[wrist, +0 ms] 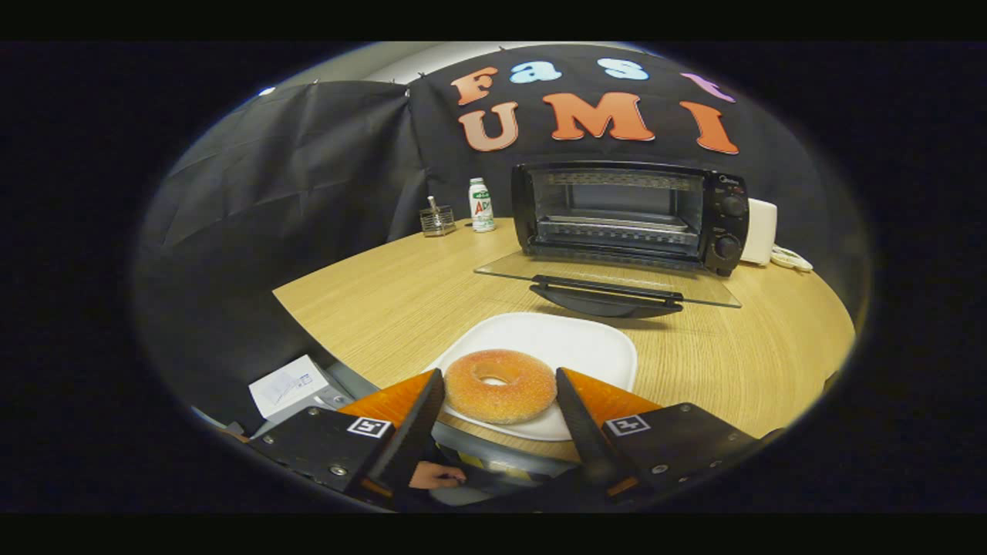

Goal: Open the toaster oven, put the food inside, and close the toaster oven door.

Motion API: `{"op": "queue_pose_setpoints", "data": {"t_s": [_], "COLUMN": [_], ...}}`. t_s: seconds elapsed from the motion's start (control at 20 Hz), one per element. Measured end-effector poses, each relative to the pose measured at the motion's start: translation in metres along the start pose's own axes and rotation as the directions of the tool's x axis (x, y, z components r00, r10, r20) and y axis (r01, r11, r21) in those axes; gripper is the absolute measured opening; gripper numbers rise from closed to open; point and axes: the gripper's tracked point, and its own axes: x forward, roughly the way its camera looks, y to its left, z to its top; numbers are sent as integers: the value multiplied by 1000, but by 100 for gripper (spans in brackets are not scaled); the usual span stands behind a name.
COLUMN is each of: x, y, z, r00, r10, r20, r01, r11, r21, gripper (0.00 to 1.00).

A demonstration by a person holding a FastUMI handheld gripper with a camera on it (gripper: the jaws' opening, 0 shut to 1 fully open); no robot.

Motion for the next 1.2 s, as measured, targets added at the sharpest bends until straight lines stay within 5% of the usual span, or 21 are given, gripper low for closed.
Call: {"op": "queue_pose_setpoints", "data": {"t_s": [0.25,0.5,0.8,1.2], "x": [-2,-2,2,12], "y": [0,0,4,-21], "z": [6,27,66,130], "r00": [1000,996,977,943], "r10": [20,68,143,125], "r20": [5,56,159,308], "r01": [-20,-79,-199,-289], "r11": [998,971,881,766], "r21": [63,227,430,574], "gripper": [68,65,65,64]}}
